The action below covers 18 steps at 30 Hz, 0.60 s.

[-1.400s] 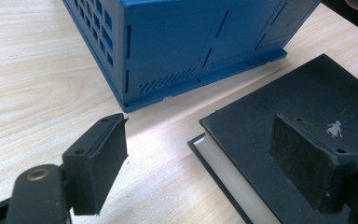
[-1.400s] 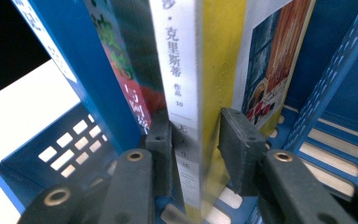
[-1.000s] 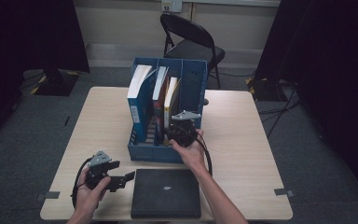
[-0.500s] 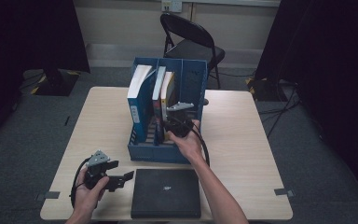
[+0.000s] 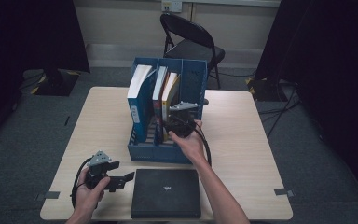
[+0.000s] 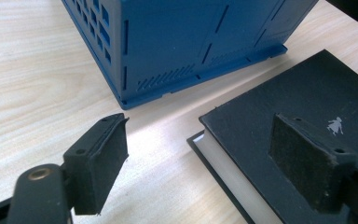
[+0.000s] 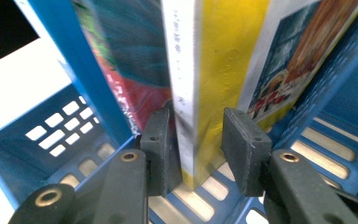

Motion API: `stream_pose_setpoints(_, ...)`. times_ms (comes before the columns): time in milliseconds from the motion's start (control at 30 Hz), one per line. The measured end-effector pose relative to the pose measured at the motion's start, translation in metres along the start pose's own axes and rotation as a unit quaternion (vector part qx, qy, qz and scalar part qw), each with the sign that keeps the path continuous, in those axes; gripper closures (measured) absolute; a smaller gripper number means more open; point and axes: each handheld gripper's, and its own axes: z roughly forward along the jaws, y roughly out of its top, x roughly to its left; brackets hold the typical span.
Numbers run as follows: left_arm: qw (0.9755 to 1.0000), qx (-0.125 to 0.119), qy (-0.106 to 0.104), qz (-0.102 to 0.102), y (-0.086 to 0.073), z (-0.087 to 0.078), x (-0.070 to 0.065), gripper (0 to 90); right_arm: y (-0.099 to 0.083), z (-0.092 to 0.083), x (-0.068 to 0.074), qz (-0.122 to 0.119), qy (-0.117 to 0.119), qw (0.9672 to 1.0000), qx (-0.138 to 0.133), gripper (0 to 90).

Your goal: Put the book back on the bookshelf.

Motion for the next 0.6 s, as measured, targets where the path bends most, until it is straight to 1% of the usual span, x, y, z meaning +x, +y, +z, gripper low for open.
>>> stream_pose_setpoints(67,1.0,0.004,-0.001,0.002,0.0,0.0,-0.001,19.9,-0.003,-0.004,0.001,-0.003,0.002,1.0,0.001,61.7)
stream_pose_setpoints(167,1.0,0.005,0.0,0.002,0.001,0.002,-0.003,20.2,-0.008,-0.013,0.002,-0.004,0.007,0.9999,-0.007,59.6)
stream_pose_setpoints(233,0.9999,0.01,0.001,0.006,0.001,0.003,-0.004,20.2,-0.01,-0.023,0.003,-0.006,0.009,0.9998,-0.016,58.6)
stream_pose_setpoints(300,0.9999,0.007,-0.008,0.002,0.001,0.004,-0.004,20.2,-0.013,-0.033,0.004,-0.006,0.014,0.9996,-0.024,56.7)
stream_pose_setpoints(333,0.9999,0.008,-0.007,0.003,0.001,0.005,-0.005,20.7,-0.014,-0.038,0.005,-0.005,0.018,0.9995,-0.026,55.4)
stream_pose_setpoints(400,0.9999,0.011,-0.005,0.006,0.002,0.006,-0.006,21.1,-0.018,-0.048,0.006,-0.01,0.021,0.9993,-0.027,53.3)
stream_pose_setpoints(467,0.9998,0.012,-0.01,0.01,0.002,0.007,-0.007,21.0,-0.024,-0.058,0.009,-0.016,0.026,0.999,-0.033,50.9)
stream_pose_setpoints(500,0.9999,0.012,-0.005,0.012,0.003,0.007,-0.008,20.8,-0.028,-0.065,0.01,-0.019,0.026,0.9989,-0.034,50.5)
stream_pose_setpoints(533,0.9999,0.01,-0.008,0.01,0.003,0.008,-0.009,20.7,-0.031,-0.07,0.011,-0.021,0.027,0.9987,-0.037,49.8)
stream_pose_setpoints(600,0.9998,0.016,-0.011,0.011,0.004,0.009,-0.01,20.1,-0.039,-0.08,0.012,-0.021,0.032,0.9986,-0.038,48.6)
